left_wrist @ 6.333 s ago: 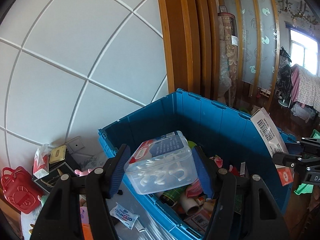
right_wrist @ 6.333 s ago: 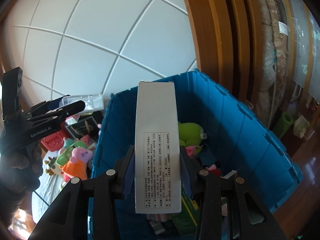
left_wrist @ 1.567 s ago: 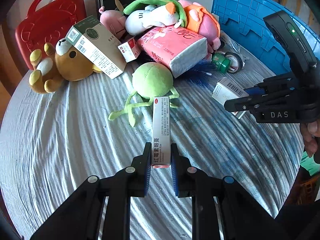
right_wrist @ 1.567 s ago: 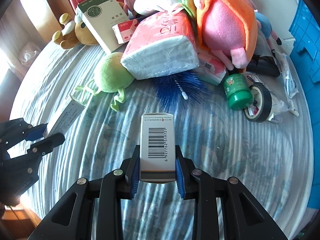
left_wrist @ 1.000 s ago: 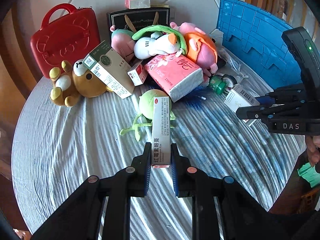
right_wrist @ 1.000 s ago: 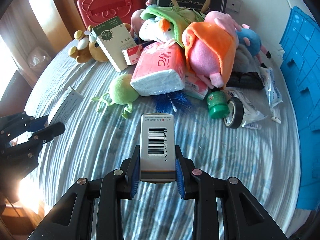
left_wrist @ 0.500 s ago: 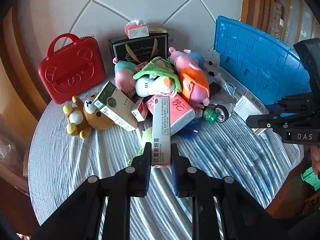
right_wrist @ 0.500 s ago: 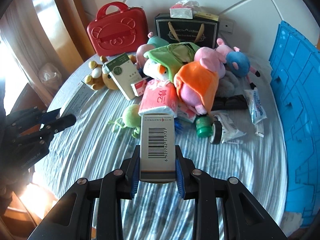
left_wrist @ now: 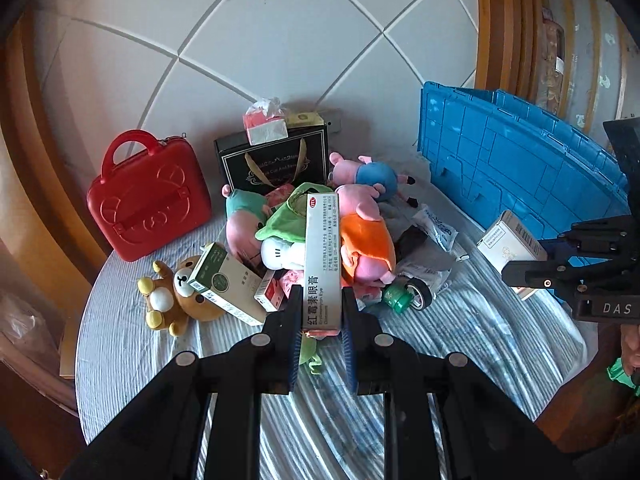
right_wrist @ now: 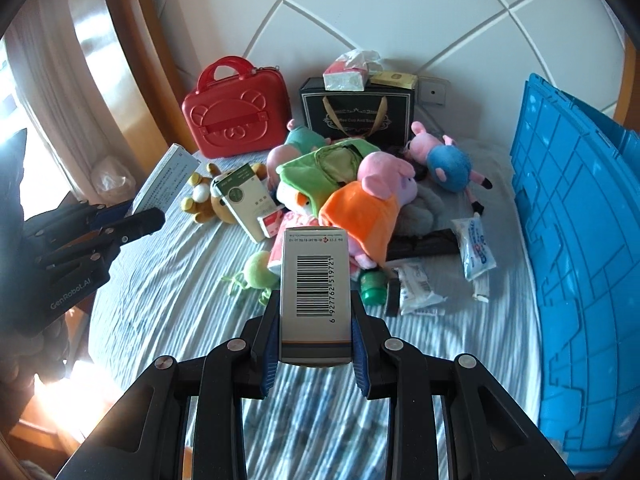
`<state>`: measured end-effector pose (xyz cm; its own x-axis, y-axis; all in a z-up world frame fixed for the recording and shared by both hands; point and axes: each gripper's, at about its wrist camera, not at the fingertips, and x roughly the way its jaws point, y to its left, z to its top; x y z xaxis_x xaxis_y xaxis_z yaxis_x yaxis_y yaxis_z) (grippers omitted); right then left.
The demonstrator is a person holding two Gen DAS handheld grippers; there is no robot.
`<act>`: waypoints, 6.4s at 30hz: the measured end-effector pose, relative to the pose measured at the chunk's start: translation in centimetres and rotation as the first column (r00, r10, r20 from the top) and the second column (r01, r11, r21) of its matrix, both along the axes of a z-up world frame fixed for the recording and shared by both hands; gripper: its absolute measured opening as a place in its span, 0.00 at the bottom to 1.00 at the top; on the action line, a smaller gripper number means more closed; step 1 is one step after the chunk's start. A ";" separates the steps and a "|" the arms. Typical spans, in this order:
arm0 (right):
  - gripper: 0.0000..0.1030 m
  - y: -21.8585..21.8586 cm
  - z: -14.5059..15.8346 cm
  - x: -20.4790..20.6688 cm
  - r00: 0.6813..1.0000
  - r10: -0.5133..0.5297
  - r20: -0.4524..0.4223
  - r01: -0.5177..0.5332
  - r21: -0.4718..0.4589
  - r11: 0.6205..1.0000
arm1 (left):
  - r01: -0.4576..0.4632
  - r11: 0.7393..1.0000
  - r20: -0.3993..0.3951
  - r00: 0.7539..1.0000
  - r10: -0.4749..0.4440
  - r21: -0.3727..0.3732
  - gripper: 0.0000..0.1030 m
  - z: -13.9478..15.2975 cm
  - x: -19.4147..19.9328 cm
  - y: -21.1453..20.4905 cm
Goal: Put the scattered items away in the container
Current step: 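Lift both held medicine boxes and carry them over the blue crate, then open both tools to drop the medicine boxes into the crate, then move both open tools back toward the pile on the bed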
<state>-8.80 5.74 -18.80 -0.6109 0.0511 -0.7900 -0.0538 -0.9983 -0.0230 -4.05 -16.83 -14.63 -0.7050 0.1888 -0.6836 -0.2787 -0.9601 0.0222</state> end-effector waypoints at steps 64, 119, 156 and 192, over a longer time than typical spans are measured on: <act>0.28 25.3 19.0 13.0 0.938 -0.140 -0.318 0.119 -0.085 0.989 | 0.134 0.988 -0.171 0.974 -0.147 -0.081 0.17 13.4 -4.8 30.5; 1.00 41.8 18.9 19.1 0.808 -0.489 -0.328 0.467 -0.150 0.872 | 0.276 0.961 -0.024 0.961 -0.276 0.011 0.94 12.2 -14.5 48.6; 1.00 30.9 17.8 12.3 0.875 -0.386 -0.291 0.379 -0.083 0.922 | 0.168 0.985 -0.012 0.986 -0.167 0.050 0.95 9.4 -10.7 32.1; 1.00 11.2 4.4 -2.7 0.970 -0.235 -0.066 0.232 -0.042 0.972 | -0.187 0.982 0.245 0.951 0.188 -0.029 0.88 -8.8 -5.5 -0.1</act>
